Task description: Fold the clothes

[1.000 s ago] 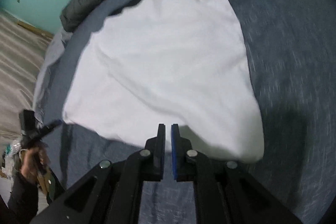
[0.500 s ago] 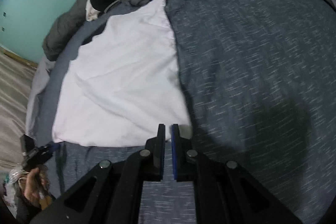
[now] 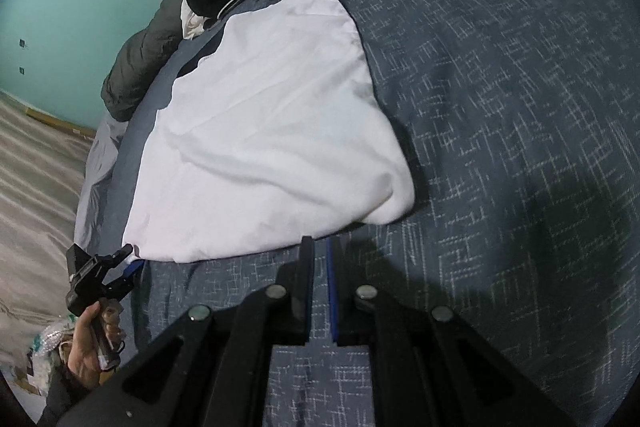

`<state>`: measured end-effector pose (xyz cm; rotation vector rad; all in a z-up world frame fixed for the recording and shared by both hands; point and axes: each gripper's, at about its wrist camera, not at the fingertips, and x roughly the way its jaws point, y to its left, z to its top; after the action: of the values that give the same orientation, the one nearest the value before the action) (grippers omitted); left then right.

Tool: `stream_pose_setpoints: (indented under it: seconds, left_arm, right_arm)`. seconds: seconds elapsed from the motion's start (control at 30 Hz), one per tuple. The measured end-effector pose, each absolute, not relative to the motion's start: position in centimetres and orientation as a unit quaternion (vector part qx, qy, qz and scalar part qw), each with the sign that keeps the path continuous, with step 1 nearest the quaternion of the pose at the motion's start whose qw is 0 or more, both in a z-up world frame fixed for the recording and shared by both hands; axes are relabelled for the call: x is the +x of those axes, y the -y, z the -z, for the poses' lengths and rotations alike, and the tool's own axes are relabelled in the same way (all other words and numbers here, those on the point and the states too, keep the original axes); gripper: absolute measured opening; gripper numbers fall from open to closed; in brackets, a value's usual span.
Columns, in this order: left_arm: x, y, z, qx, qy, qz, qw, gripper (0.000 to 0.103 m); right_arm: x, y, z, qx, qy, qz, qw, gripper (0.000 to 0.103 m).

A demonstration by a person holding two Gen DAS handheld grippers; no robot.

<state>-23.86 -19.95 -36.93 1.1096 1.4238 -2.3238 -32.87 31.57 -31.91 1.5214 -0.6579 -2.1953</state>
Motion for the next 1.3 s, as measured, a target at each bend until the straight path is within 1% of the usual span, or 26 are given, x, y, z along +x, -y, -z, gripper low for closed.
stream_pose_setpoints:
  seconds: [0.1,0.17,0.23,0.3,0.37,0.73,0.9,1.07,1.13,1.2,1.23,1.3]
  left_arm:
    - [-24.3,20.2,36.8,0.38,-0.466,0.792,0.103,0.044]
    - [-24.9,20.1,36.8,0.389,-0.453,0.796,0.101,0.026]
    - [-25.1,20.0,36.6,0.386,-0.448,0.8,0.098,0.023]
    - [-25.4,20.0,36.3,0.383,-0.442,0.805,0.095,0.016]
    - [-25.3,20.0,35.7,0.379,-0.435,0.812,0.091,0.013]
    - [-26.5,18.8,31.7,0.36,-0.405,0.838,0.066,0.011]
    - [-29.2,16.8,29.1,0.355,-0.386,0.85,0.042,0.01]
    - [-34.3,12.4,24.8,0.348,-0.348,0.87,-0.005,0.009]
    - [-37.0,9.7,23.0,0.347,-0.328,0.878,-0.031,0.007]
    - [-39.7,6.3,21.4,0.349,-0.303,0.885,-0.062,0.006]
    - [-40.8,4.6,21.0,0.353,-0.291,0.886,-0.077,0.006]
    - [-41.4,2.4,22.2,0.374,-0.282,0.879,-0.094,0.006]
  right_arm:
    - [-32.8,-31.7,32.0,0.539,0.238,0.784,0.196,0.006]
    - [-32.8,-31.6,32.1,0.539,0.238,0.783,0.197,0.006]
    - [-32.8,-31.7,32.2,0.539,0.239,0.783,0.198,0.006]
    - [-32.8,-31.9,32.3,0.538,0.241,0.783,0.198,0.006]
    - [-32.8,-32.1,32.3,0.537,0.242,0.783,0.198,0.006]
    - [-32.8,-33.6,31.5,0.53,0.242,0.789,0.197,0.006]
    - [-33.0,-34.1,30.9,0.527,0.244,0.79,0.197,0.006]
    - [-33.2,-34.6,30.2,0.524,0.242,0.792,0.198,0.006]
    - [-33.3,-35.0,29.9,0.522,0.243,0.793,0.197,0.006]
    - [-33.3,-35.6,29.6,0.521,0.245,0.794,0.196,0.006]
    - [-33.3,-35.8,29.5,0.52,0.246,0.794,0.195,0.006]
    - [-33.3,-36.5,29.1,0.518,0.247,0.796,0.193,0.006]
